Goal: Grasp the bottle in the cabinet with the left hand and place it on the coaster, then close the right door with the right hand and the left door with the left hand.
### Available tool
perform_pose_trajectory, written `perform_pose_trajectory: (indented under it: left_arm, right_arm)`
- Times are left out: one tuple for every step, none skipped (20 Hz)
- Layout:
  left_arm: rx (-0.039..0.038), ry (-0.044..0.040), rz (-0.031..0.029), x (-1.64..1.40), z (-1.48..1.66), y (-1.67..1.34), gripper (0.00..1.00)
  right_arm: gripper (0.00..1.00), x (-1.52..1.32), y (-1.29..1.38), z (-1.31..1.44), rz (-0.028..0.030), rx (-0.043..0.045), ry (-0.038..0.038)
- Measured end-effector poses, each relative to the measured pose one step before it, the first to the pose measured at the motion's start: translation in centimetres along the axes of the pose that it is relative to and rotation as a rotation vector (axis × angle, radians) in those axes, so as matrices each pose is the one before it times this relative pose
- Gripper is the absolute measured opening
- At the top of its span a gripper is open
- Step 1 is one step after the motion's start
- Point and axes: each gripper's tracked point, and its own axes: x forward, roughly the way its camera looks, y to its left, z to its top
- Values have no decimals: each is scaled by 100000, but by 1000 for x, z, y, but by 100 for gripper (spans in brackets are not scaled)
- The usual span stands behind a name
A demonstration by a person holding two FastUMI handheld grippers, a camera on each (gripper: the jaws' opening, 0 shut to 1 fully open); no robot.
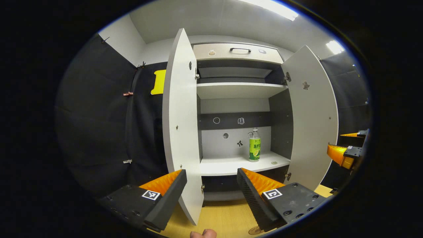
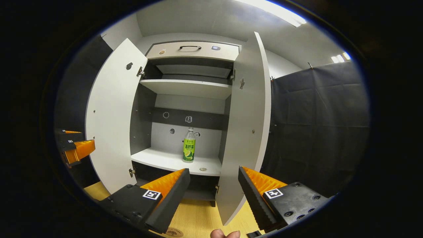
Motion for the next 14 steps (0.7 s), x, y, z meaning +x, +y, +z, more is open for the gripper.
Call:
perform_pose_trajectory:
  left_arm:
    - [283, 118, -310, 141, -13, -199, 97]
    - [154, 320, -420, 255, 16, -312, 97]
    - [-66, 292, -620, 375, -27, -508, 97]
    - [-219, 499, -644, 441, -19, -546, 97]
    - [-269, 293, -671, 442, -50, -607, 97]
    - [-166, -18, -889, 495, 127, -693, 97]
    - [108, -188, -982, 622, 110, -819, 97]
    - [390, -399, -874, 647, 221, -727, 97]
    - [617, -500, -782, 788, 159, -781, 97]
    - [574, -519, -1013, 789, 259, -853, 97]
    - [281, -329, -1403, 912, 147, -990, 97]
    - [-57, 146, -2073, 1025, 91, -1072, 97]
    - [-333, 404, -2318, 1092, -148, -1126, 97]
    - [-524, 876, -1974, 1112, -135, -998, 97]
  right_arm:
    - [98, -105, -134, 53, -18, -18, -207]
    - [98, -112, -135, 97, -52, 0, -400]
    - [98, -140, -235, 66, -90, 15, -437]
    - [98, -69, -282, 59, -134, 48, -320]
    - [98, -104, -367, -40, -70, 82, -121]
    - [98, -77, -420, -35, -197, 128, 8]
    - [98, -65, -488, -19, -180, 248, -191]
    - [98, -58, -414, -6, -28, 528, 1]
    - [98, -122, -437, -151, -105, 531, 290]
    - [98, -85, -503, -184, -91, 284, 480]
    - [98, -113, -491, -167, -197, -28, 287]
    - [98, -198, -557, -80, -433, -241, -17]
    - [98, -67, -684, -109, -975, -194, -1]
    - [98, -161, -676, -70, -697, 195, 196]
